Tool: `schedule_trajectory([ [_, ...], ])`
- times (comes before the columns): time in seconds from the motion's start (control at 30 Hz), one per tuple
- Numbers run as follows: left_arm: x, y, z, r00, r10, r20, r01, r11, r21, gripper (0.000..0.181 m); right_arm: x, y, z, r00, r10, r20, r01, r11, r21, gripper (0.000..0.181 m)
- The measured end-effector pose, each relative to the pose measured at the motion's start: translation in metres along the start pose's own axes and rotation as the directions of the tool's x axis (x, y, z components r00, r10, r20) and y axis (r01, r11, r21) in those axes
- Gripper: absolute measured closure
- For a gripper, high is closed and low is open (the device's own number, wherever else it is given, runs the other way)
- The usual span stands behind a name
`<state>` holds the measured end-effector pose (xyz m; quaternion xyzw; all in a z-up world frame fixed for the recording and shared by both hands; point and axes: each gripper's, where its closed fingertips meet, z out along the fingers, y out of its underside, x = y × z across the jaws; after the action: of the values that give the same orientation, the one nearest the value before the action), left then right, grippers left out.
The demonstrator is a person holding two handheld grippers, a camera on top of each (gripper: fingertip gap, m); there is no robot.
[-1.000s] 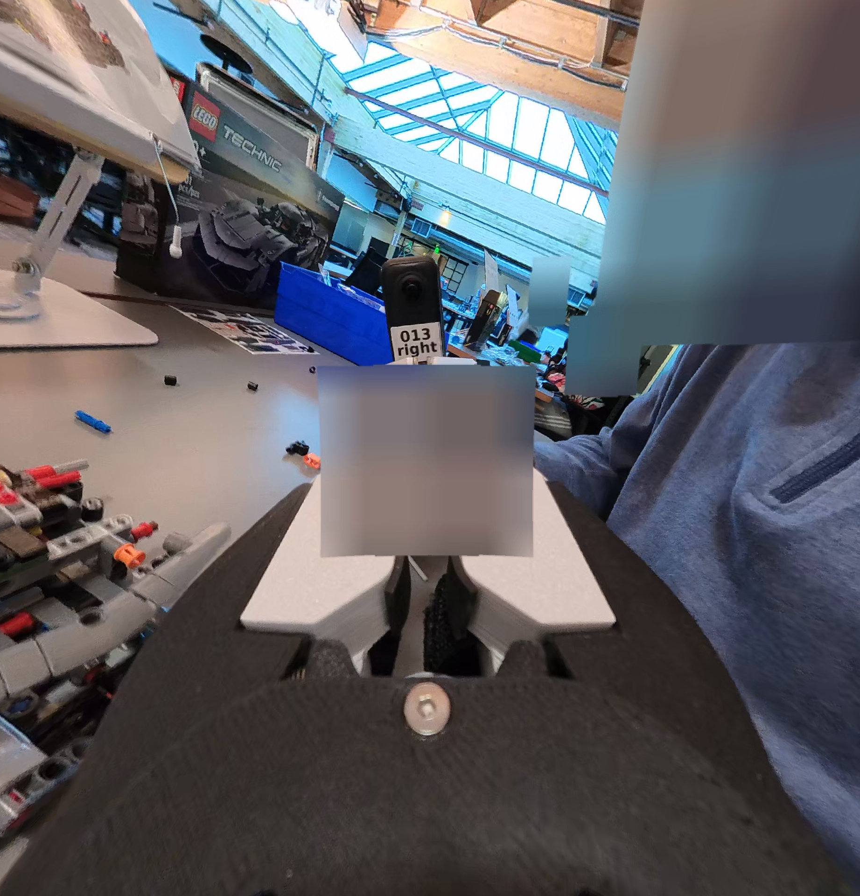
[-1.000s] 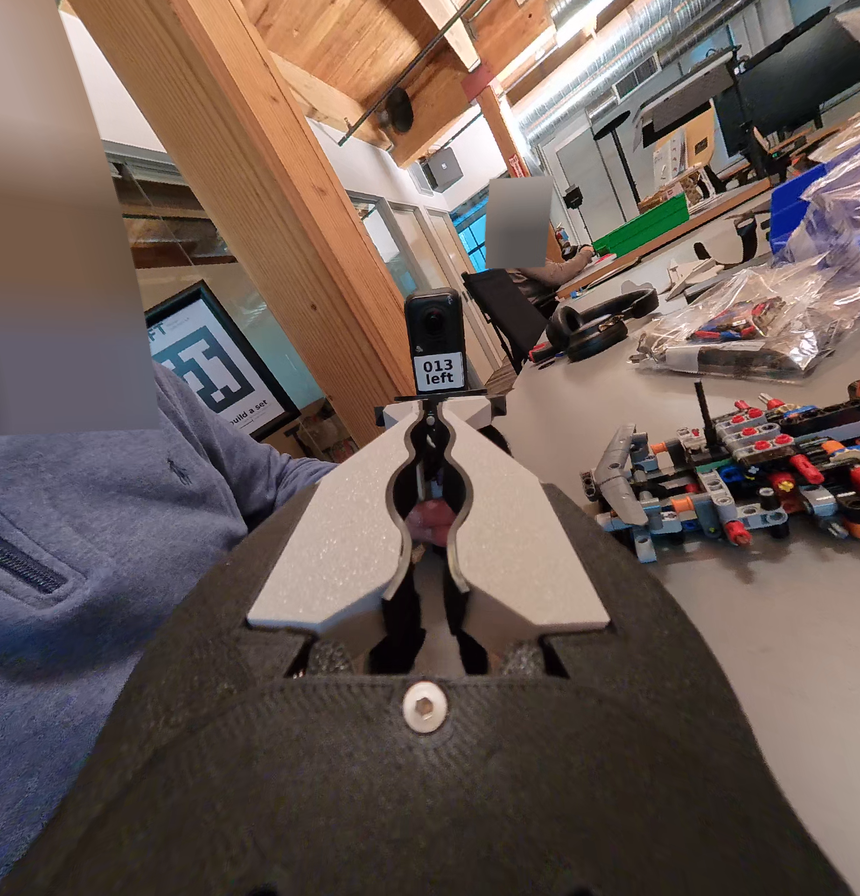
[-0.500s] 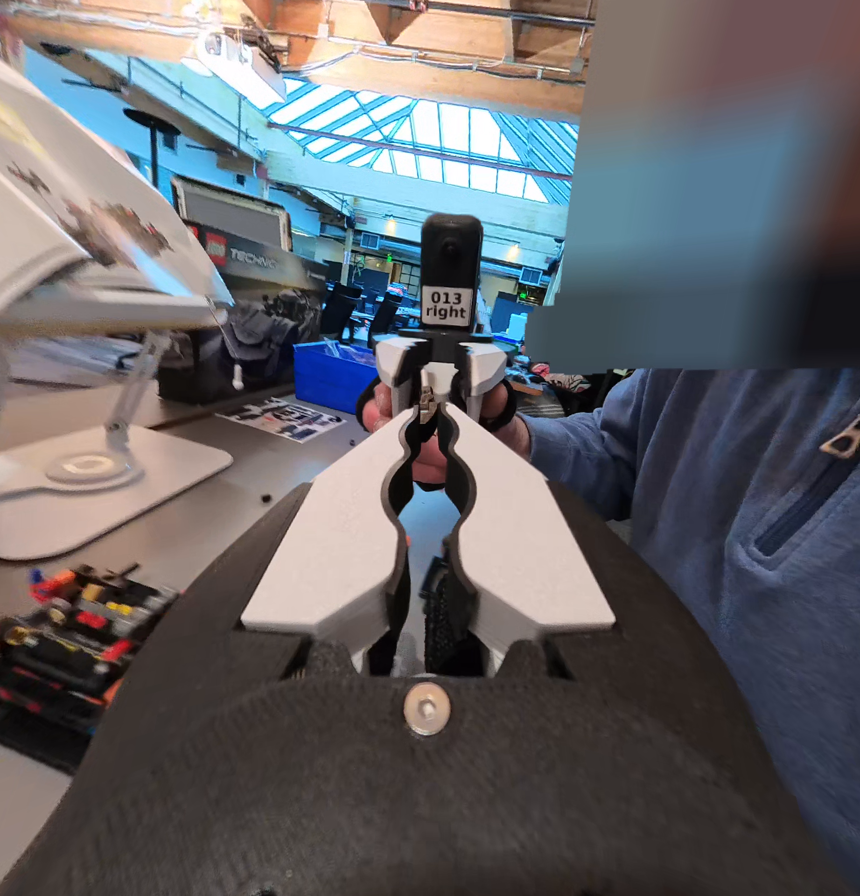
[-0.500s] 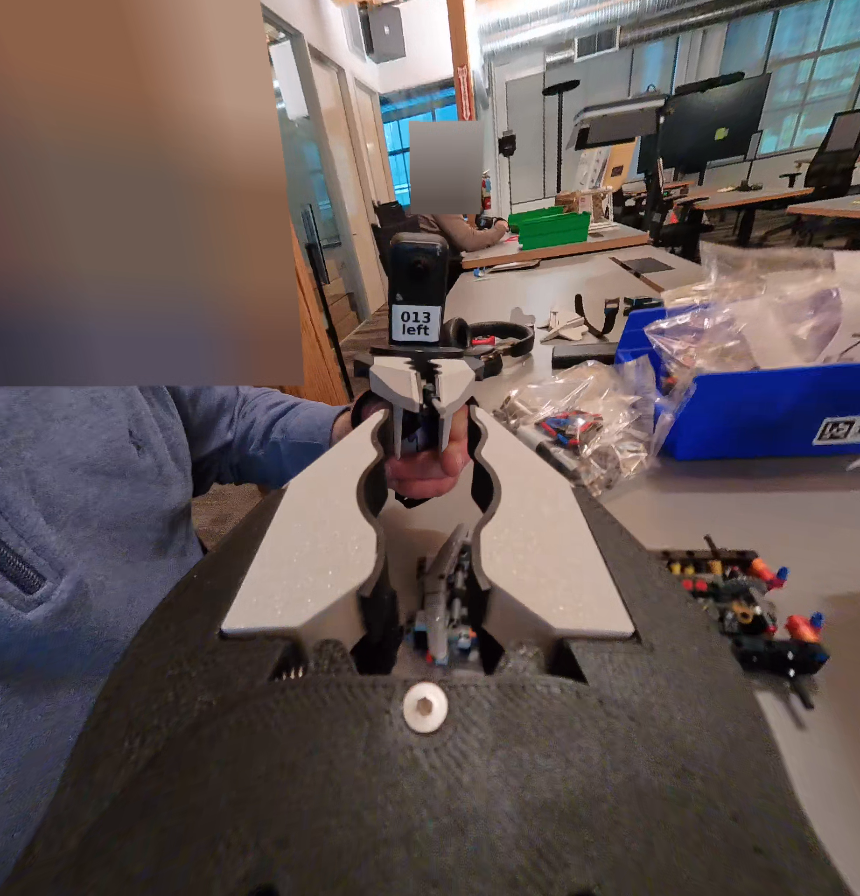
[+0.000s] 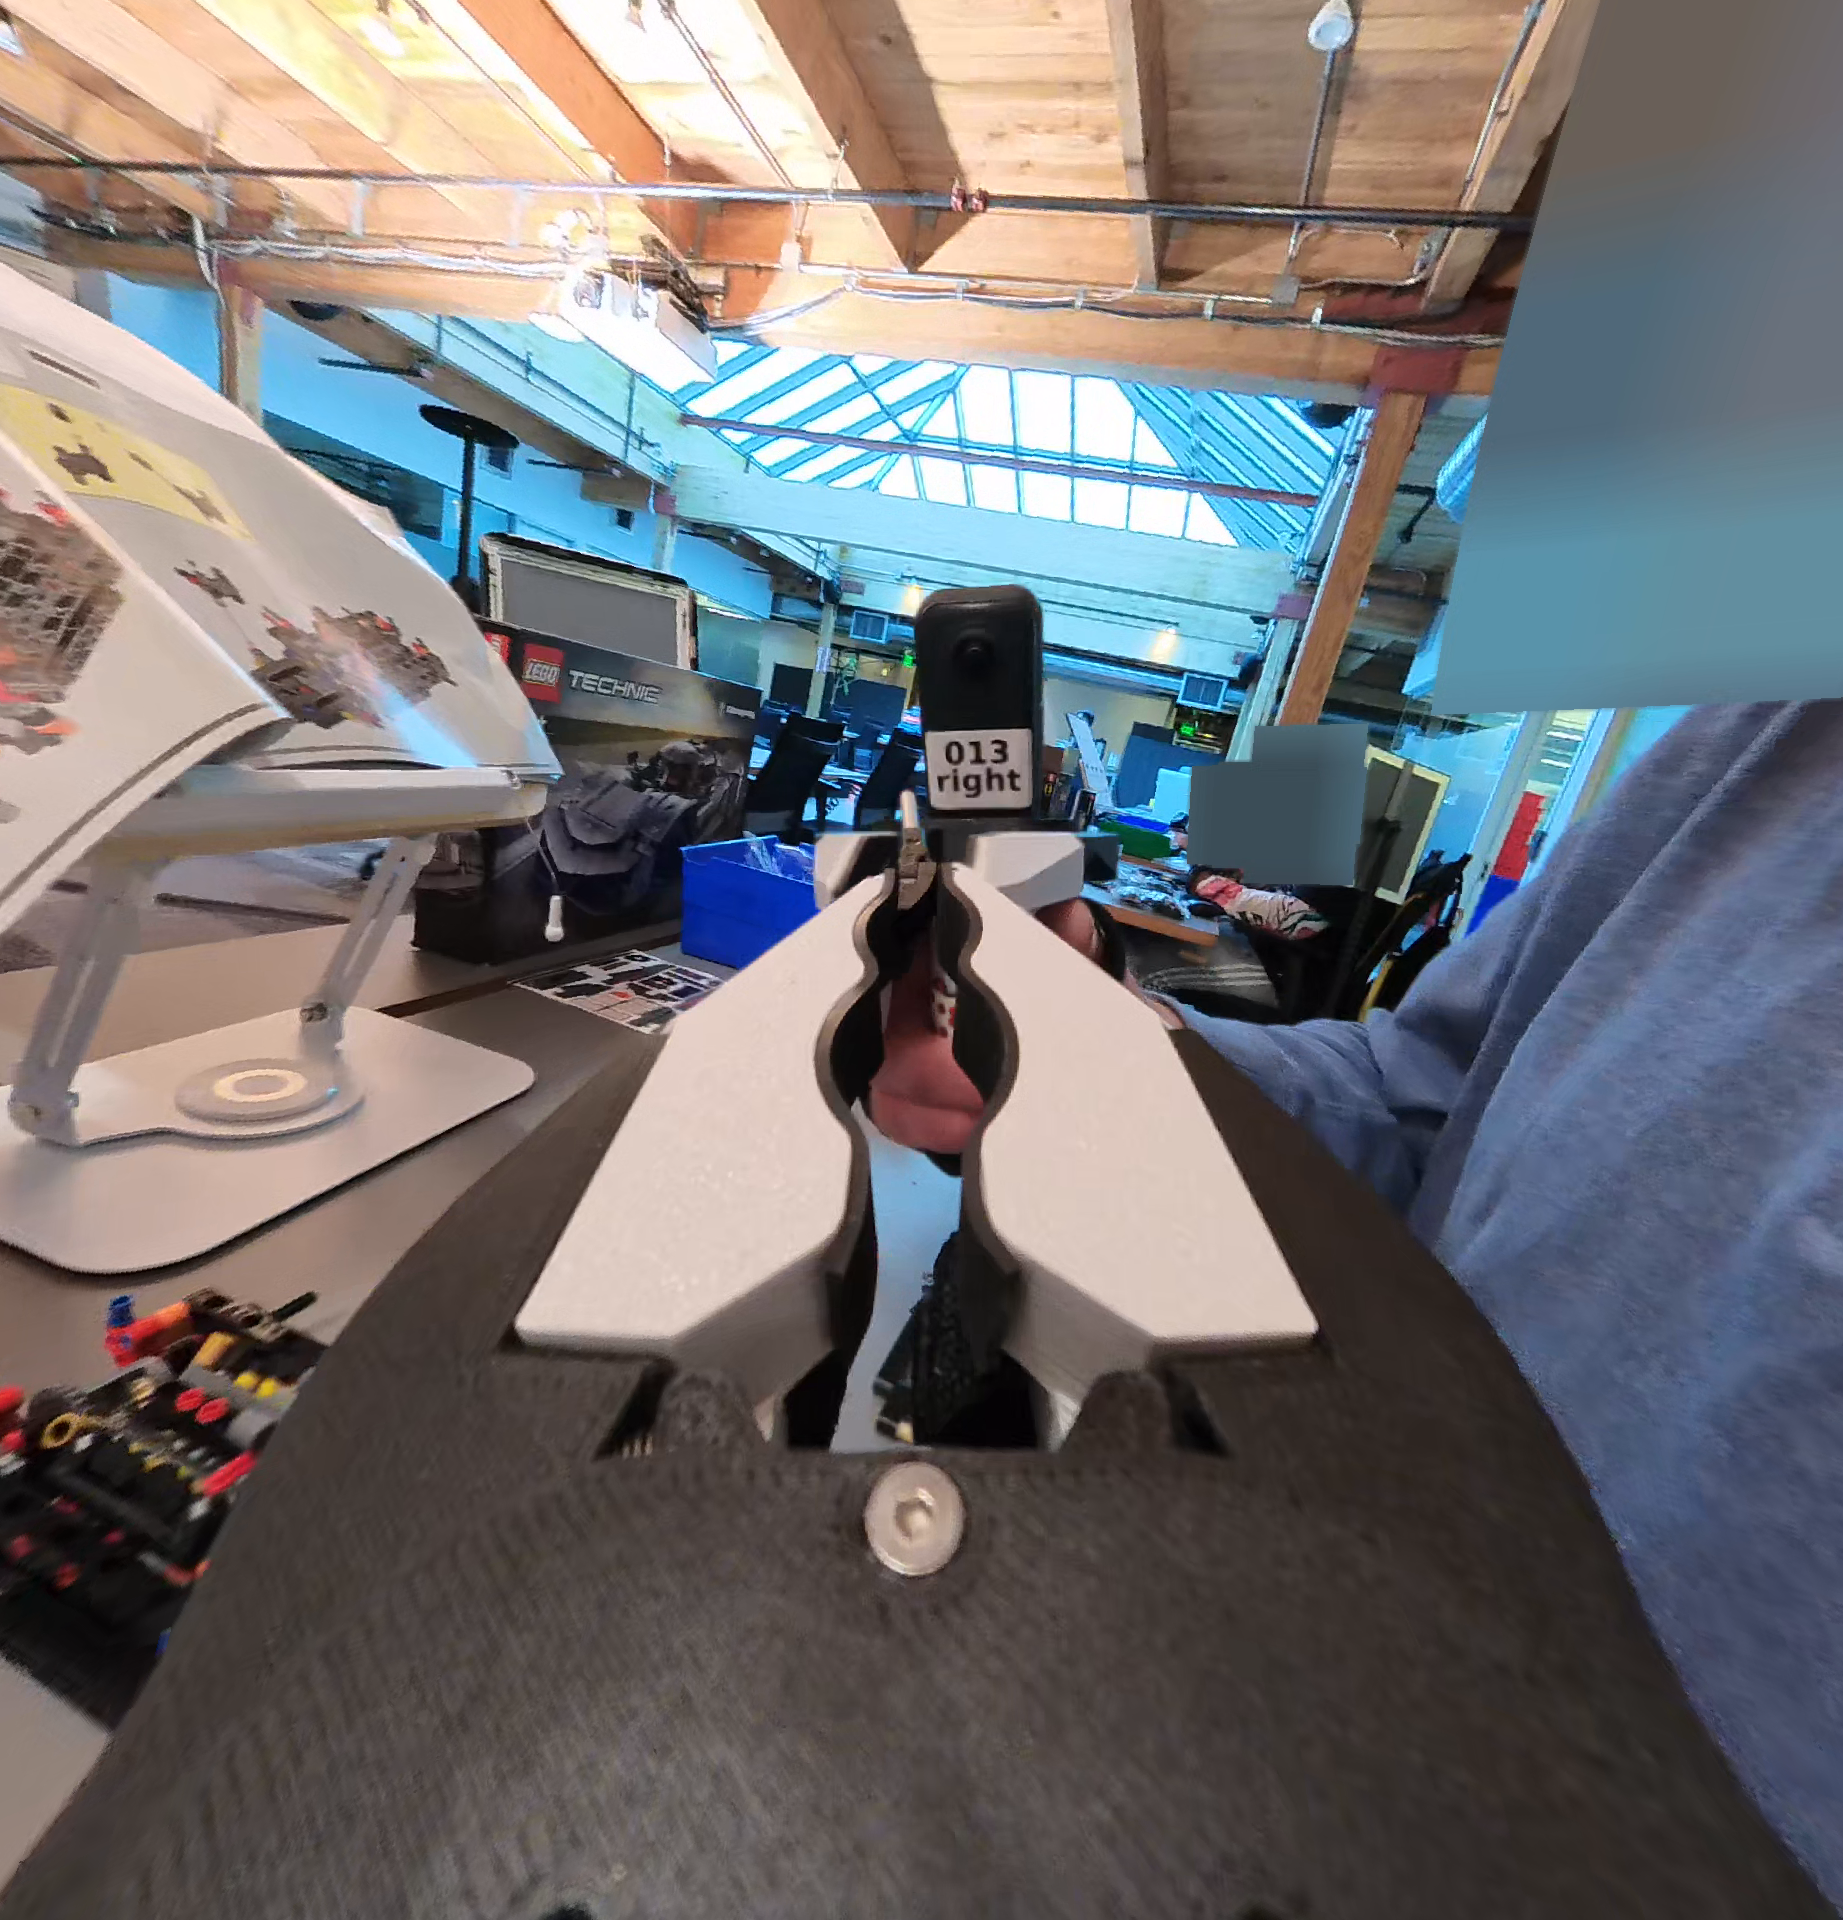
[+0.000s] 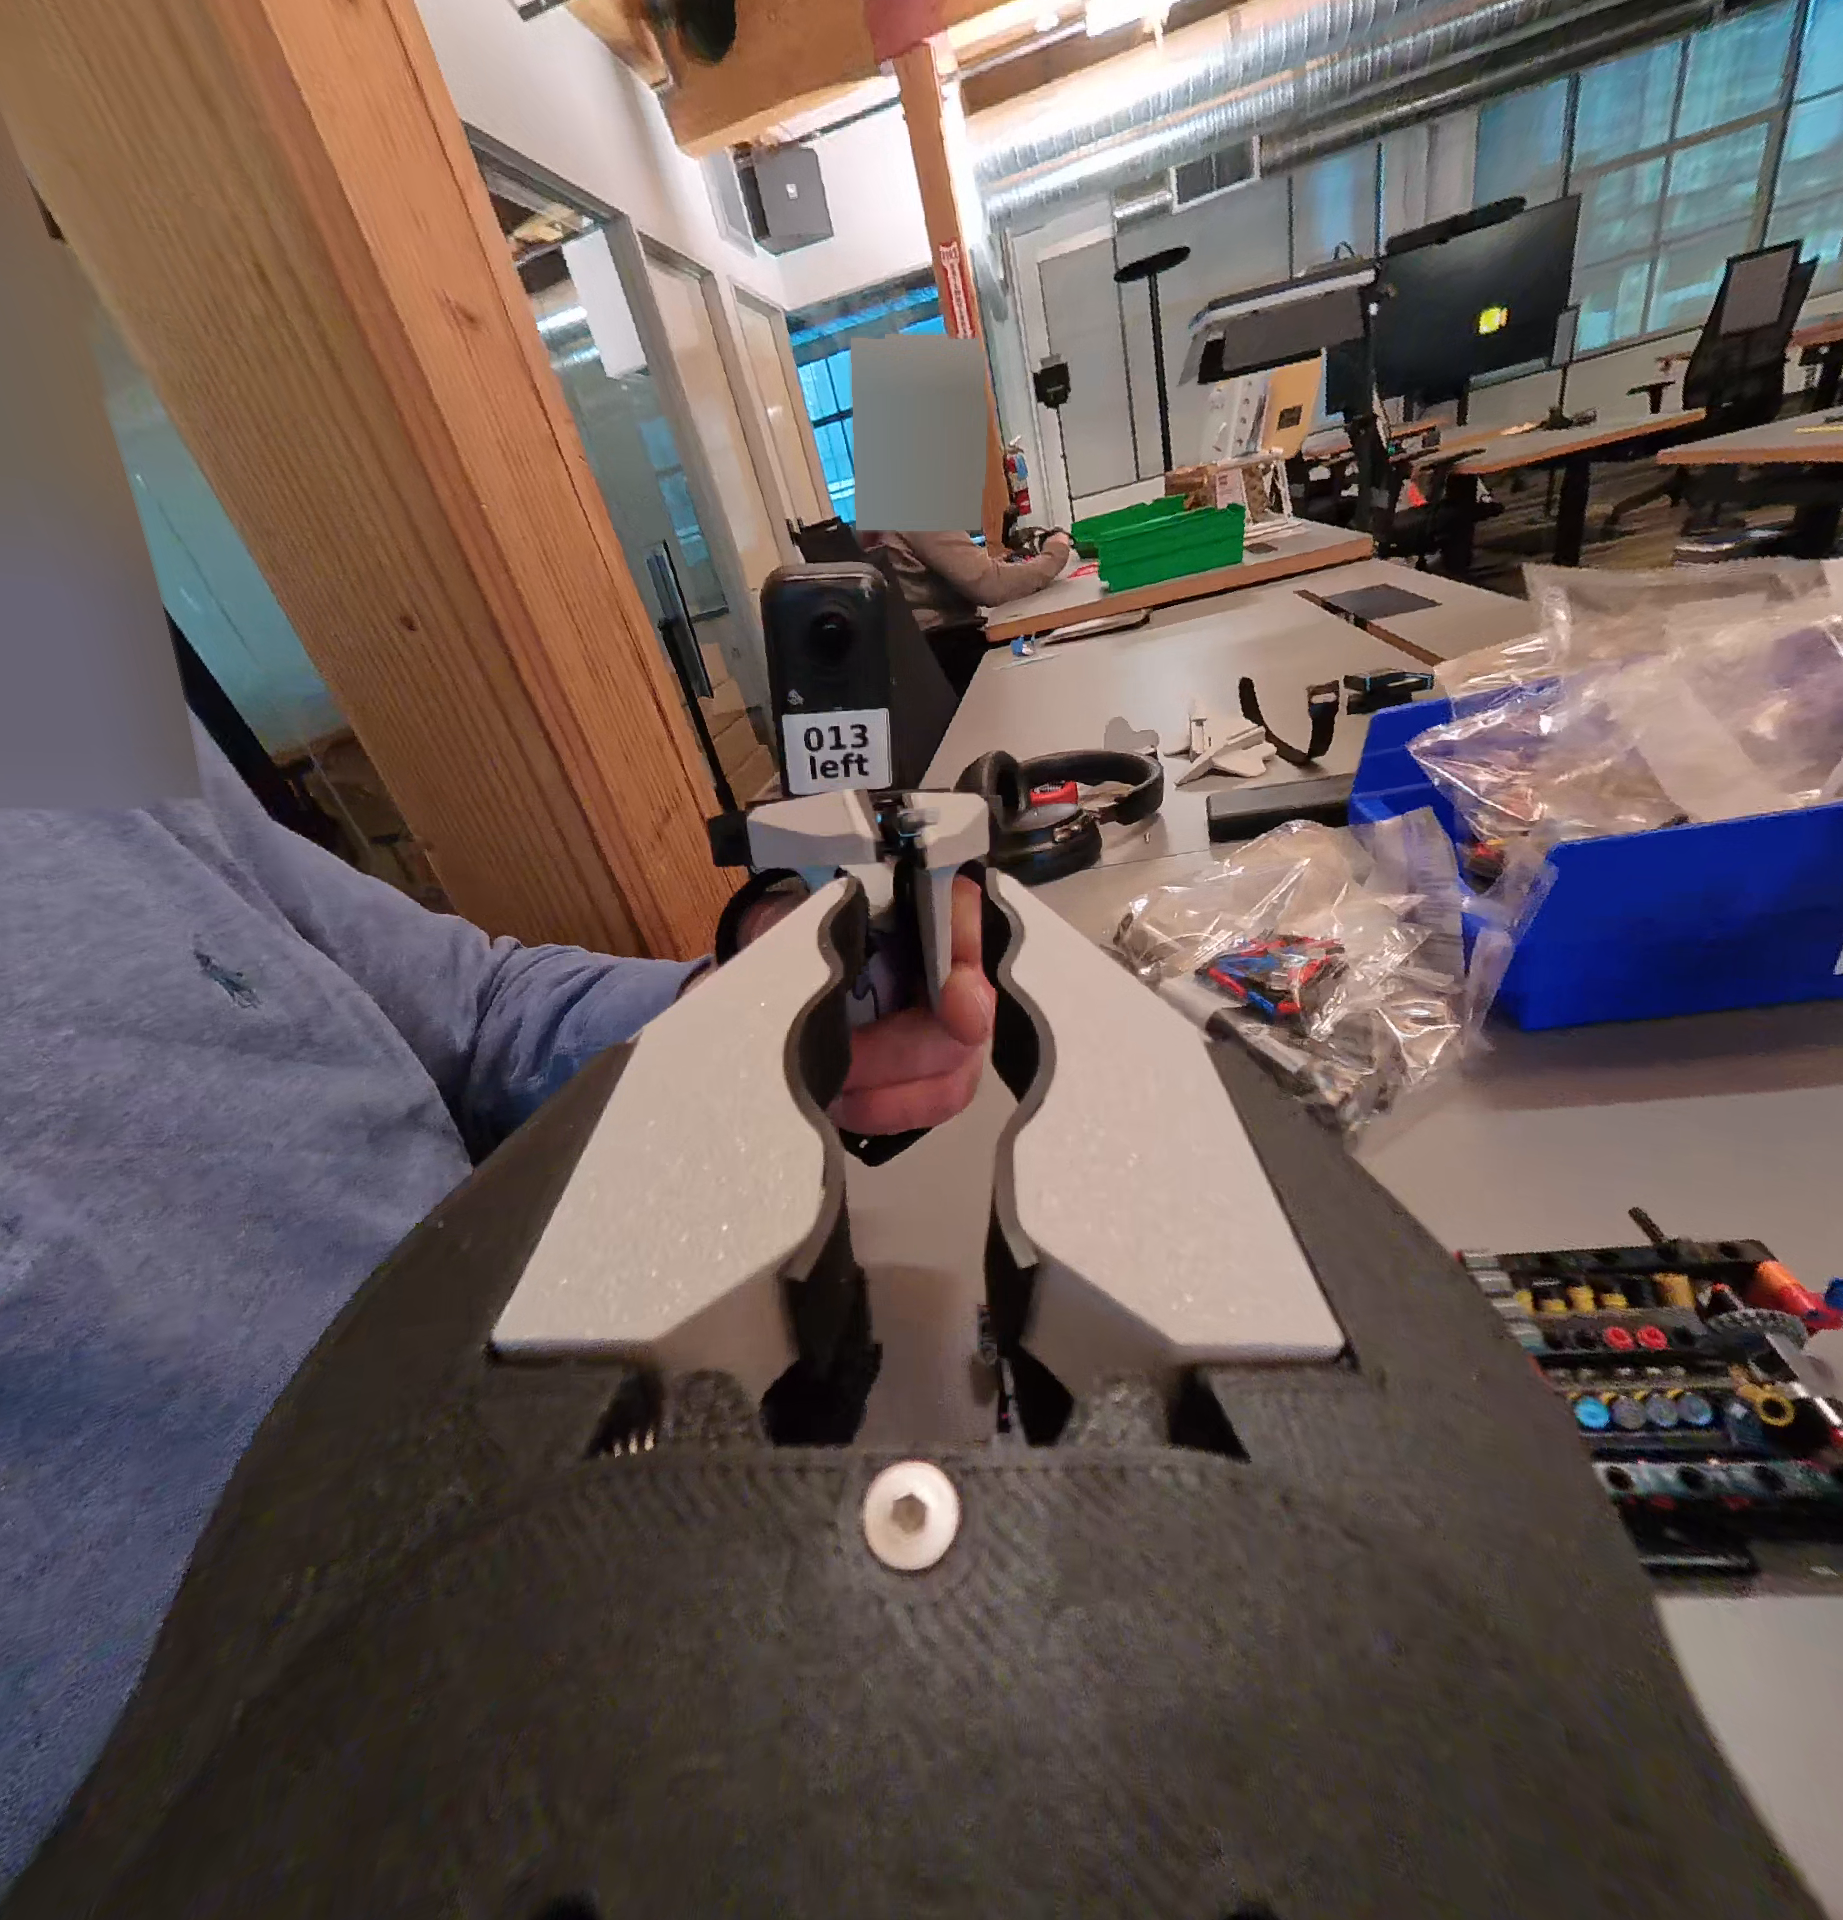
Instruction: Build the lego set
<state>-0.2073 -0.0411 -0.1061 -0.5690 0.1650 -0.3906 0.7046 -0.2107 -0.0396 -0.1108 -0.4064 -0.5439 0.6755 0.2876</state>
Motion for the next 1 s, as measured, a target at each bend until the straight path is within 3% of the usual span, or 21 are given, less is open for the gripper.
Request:
schedule_trajectory([
  [0.4, -0.009, 0.006, 0.018, 1.000, -0.007, 0.023, 0.006, 1.000, 0.023, 0.177, 0.012, -0.007, -0.017, 0.998, 0.068, -0.010, -0.068, 0.997, 0.021, 0.163],
  [0.57, -0.021, 0.011, 0.023, 1.000, -0.011, 0.027, 0.010, 1.000, 0.010, 0.178, 0.018, -0.017, -0.023, 0.992, 0.119, 0.050, -0.124, 0.987, 0.098, 0.169],
  [0.7, -0.028, 0.015, 0.027, 1.000, -0.015, 0.017, 0.015, 1.000, 0.003, 0.177, 0.029, -0.014, -0.023, 0.991, 0.128, 0.047, -0.132, 0.987, 0.088, 0.181],
  [1.0, -0.048, 0.016, 0.025, 0.999, -0.038, 0.036, 0.037, 0.999, 0.009, 0.177, 0.047, -0.014, -0.019, 0.992, 0.119, 0.047, -0.122, 0.990, 0.076, 0.181],
])
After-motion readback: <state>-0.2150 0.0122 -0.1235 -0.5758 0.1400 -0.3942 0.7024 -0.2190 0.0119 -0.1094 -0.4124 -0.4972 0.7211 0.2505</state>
